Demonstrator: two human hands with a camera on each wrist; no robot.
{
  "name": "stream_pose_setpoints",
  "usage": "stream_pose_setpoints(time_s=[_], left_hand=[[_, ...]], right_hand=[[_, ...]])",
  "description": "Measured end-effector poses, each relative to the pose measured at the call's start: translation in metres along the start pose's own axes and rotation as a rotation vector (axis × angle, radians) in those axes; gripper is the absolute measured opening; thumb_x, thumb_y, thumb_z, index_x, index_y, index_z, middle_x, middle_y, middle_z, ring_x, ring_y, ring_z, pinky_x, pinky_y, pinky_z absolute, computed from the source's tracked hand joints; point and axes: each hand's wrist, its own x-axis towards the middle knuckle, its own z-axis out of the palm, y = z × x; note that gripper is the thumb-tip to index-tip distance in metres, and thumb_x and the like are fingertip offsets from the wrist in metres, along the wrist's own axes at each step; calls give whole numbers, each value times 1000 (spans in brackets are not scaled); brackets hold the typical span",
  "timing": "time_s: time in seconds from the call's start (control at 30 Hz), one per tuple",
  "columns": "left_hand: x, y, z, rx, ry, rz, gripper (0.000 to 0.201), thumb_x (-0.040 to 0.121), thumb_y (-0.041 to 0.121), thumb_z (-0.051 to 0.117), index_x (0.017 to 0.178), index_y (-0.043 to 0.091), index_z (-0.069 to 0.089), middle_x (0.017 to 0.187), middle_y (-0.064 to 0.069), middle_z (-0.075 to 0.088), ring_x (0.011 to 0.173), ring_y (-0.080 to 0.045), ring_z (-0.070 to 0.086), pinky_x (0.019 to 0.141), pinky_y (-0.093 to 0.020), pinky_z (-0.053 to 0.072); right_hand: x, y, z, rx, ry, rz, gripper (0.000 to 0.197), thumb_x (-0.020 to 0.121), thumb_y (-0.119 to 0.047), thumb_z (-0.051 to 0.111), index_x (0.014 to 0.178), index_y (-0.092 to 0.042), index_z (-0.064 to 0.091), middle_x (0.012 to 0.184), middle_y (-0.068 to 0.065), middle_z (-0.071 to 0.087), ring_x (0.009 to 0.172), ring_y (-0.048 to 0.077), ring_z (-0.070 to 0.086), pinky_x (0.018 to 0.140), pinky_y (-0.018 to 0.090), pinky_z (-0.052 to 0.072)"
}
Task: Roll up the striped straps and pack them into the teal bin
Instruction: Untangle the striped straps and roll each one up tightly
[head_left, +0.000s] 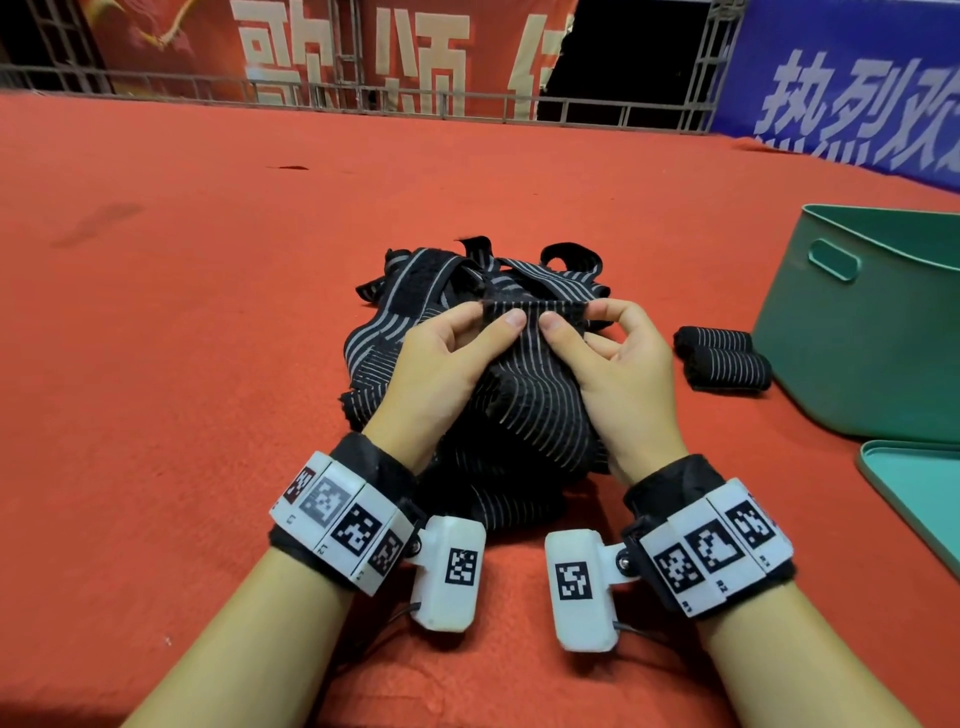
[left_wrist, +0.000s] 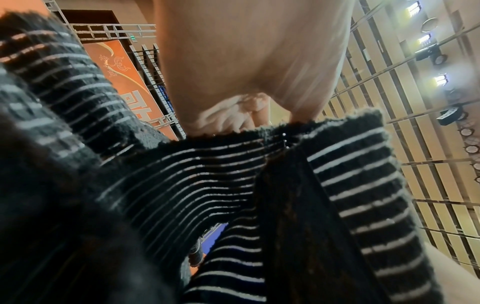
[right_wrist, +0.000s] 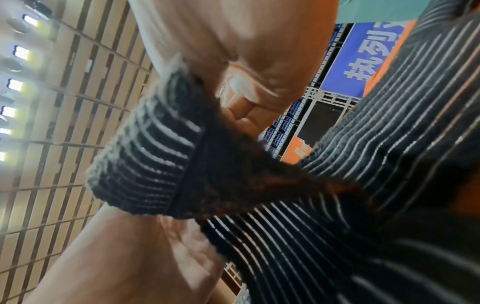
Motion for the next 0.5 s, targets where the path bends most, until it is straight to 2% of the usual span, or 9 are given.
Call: stream_pose_setpoints(time_s=[0.17, 0.37, 0.43, 0.5], left_hand=[[0, 1, -1, 1, 1, 4, 32, 98, 28, 66, 111, 0, 72, 110, -13, 76, 108, -29, 72, 100, -42, 56], [0, -1, -1, 35, 42, 32, 17, 96, 15, 69, 110, 5, 73, 107, -7, 78, 102, -19, 73, 90, -30, 58], [-1, -1, -1, 42, 42, 43, 17, 96, 14, 69, 109, 4, 73, 107, -10, 77, 102, -20, 73, 91, -31, 59], [-1, -1, -1, 55, 49, 59, 18, 96, 16, 69, 107, 2, 72, 108, -15, 75, 101, -22, 72, 93, -37, 57]], right_hand=[[2, 1, 4, 140, -4, 56, 31, 92, -20, 75, 115, -12, 55, 97, 11, 79, 93, 26, 76, 88, 47, 60], [0, 4, 5, 42, -22, 18, 27, 93, -20, 76, 109, -16, 54, 91, 13, 79, 90, 30, 76, 86, 51, 61], [0, 4, 5, 33, -19, 5, 27, 92, -22, 76, 108, -17, 55, 91, 14, 79, 93, 36, 75, 89, 57, 59], [-1, 5, 5, 19, -22, -9, 26, 92, -24, 77, 106, -19, 55, 89, 16, 78, 94, 39, 74, 89, 61, 58]])
